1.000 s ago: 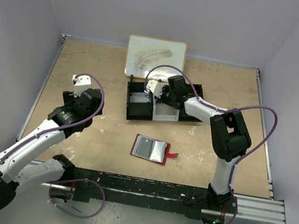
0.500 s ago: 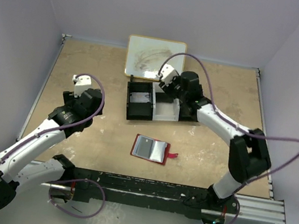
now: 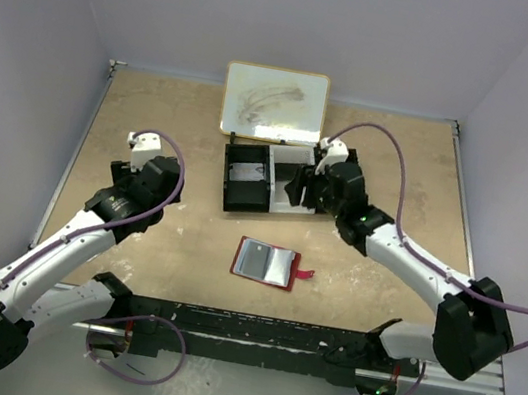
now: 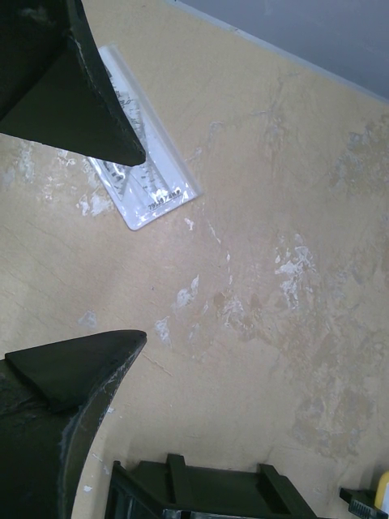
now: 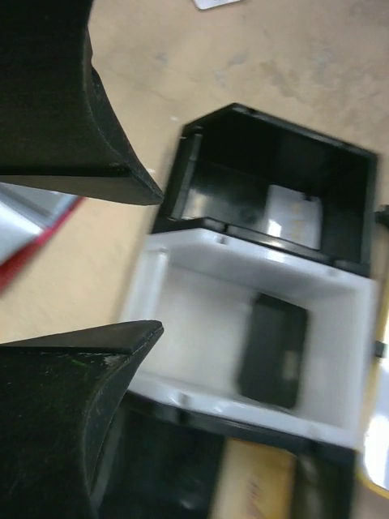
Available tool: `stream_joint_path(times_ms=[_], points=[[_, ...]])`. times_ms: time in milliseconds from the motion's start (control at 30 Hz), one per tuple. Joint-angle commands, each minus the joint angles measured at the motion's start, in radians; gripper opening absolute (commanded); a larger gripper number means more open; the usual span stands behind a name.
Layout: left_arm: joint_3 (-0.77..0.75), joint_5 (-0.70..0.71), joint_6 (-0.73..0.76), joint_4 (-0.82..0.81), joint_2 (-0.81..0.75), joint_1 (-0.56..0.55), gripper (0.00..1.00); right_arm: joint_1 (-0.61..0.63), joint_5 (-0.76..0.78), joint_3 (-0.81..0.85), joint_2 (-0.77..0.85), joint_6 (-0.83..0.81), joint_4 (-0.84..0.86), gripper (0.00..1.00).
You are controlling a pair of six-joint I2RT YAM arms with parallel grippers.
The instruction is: Take the credit cards out of the card holder
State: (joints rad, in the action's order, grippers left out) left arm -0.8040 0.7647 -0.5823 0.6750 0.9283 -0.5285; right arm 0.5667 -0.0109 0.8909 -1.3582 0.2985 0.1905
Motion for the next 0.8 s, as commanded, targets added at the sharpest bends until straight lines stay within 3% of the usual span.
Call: stream_joint_path(times_ms=[0,167,267,767], points=[[-0.023,0.031,0.004,-0.014,-0.019,0.005,0.8,0.141,0.223,-0.061,0.057,0.256,-0.066,0.62],[-0.024,0.036,0.002,-0.009,-0.017,0.005,0.8,0.345,0.437,-0.062,0.028,0.422,-0.18,0.66],[-0.024,0.042,0.0,-0.007,-0.021,0.005,0.8,0.428,0.491,-0.039,-0.03,0.498,-0.226,0.67],[-0.024,0.054,-0.007,0.0,-0.023,0.005,0.8,0.502,0.495,0.024,-0.203,0.592,-0.288,0.67]])
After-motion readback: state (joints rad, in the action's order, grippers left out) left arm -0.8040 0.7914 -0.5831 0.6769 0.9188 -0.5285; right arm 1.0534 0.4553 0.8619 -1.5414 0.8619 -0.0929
